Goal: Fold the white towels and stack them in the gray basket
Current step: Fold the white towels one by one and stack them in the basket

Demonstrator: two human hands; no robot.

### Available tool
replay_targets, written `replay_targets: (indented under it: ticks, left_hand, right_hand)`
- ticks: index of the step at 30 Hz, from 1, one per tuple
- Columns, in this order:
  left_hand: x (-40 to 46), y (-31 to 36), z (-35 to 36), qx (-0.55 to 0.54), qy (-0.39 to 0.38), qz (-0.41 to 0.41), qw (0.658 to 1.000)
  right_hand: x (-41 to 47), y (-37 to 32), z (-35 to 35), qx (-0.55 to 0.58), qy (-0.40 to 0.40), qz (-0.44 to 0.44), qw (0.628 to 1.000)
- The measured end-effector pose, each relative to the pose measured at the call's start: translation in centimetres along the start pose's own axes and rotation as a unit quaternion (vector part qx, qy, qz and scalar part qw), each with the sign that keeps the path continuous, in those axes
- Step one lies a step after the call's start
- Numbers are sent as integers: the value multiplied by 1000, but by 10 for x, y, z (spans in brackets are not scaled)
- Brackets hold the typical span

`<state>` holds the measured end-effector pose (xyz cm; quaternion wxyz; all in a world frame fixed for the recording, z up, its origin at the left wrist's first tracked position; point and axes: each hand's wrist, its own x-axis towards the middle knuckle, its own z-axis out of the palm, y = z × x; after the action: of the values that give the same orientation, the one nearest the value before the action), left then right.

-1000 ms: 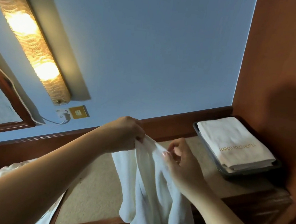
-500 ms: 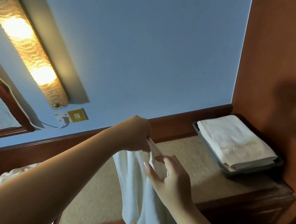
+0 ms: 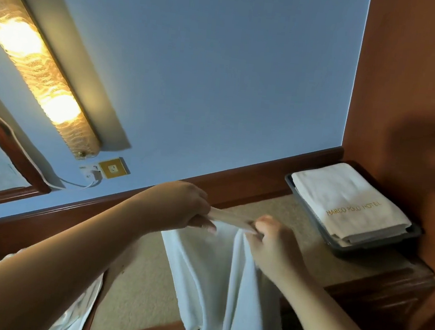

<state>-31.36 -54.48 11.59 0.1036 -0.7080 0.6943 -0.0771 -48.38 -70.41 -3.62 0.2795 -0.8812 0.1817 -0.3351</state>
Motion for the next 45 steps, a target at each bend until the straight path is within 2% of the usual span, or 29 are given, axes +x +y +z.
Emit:
replay_targets:
  ticks: [2, 3, 5, 6, 7, 9, 11, 12, 13, 15, 17, 18, 21, 22, 23, 26, 28, 31, 33, 34, 35, 37, 39, 42, 45]
  left_hand:
    - [-16, -6, -1, 21, 65, 53, 996]
    - [-23, -10, -3, 38, 78, 70, 994]
    - [-35, -18, -4, 68, 74, 96, 990]
    - [-41, -19, -2, 78, 62, 105, 990]
    - [-46, -19, 1, 85, 51, 110, 989]
    - [-57, -14, 5, 83, 42, 96, 991]
    - [-70, -14, -1, 54, 92, 54, 993]
    - [-77, -18, -6, 52, 120, 34, 991]
    - [-85, -22, -12, 62, 135, 21, 989]
    - [-102, -27, -22, 86, 119, 12, 989]
    - [-117, -27, -25, 96, 100, 0, 990]
    - [-123, -25, -25, 94, 100, -14, 990]
    - [-137, -27, -25, 97, 171, -108, 974]
    - [-141, -30, -23, 98, 193, -138, 966]
    - [-147, -33, -22, 97, 204, -164, 960]
    - [-166, -32, -21, 81, 207, -215, 951]
    - [-175, -28, -21, 87, 204, -227, 948]
    - [-176, -28, -18, 98, 209, -279, 932]
    - [-173, -27, -11, 83, 208, -322, 920]
    - [-172, -25, -5, 62, 211, -341, 914]
    - [-170, -21, 1, 29, 212, -362, 907]
    - [-166, -9, 14, -54, 202, -408, 889]
    - [-160, 5, 26, -99, 169, -449, 872]
    - [-154, 28, 35, -108, 84, -465, 874]
    - [-153, 51, 42, -107, -11, -435, 894]
  right_hand:
    - [6, 3, -16, 9, -3, -53, 999]
    - [5, 5, -17, 17, -54, -53, 997]
    - [-3, 9, -13, -17, -208, -7, 978]
    - [-5, 12, -11, -47, -263, 12, 964]
    - [-4, 12, -12, -59, -285, 27, 956]
    - [5, 7, -20, -47, -261, 24, 964]
    - [9, -1, -26, -34, -183, -12, 982]
    - [7, -3, -26, -29, -183, -20, 983]
    - [3, -5, -25, -31, -226, -4, 974]
    - [-11, -7, -21, -66, -362, 65, 928]
    - [-17, -10, -26, -91, -408, 105, 902]
    - [-14, -13, -31, -85, -388, 106, 911]
    - [-3, -22, -40, -42, -253, 73, 964]
    - [-3, -25, -40, -13, -245, 72, 967]
    - [-5, -25, -39, 19, -275, 84, 958]
    - [-17, -22, -32, 47, -435, 127, 890]
    - [-19, -20, -31, 59, -458, 147, 875]
    - [-22, -19, -25, 184, -461, 194, 846]
    - [-27, -21, -19, 232, -483, 188, 823]
    - [-30, -22, -14, 229, -474, 175, 832]
    - [-31, -24, -9, 209, -441, 165, 857]
    - [-32, -26, 1, 165, -336, 137, 917]
    - [-31, -27, 10, 141, -256, 83, 953]
    - [-28, -38, 10, 60, -209, 47, 975]
    - [-28, -47, 7, 30, -159, -15, 987]
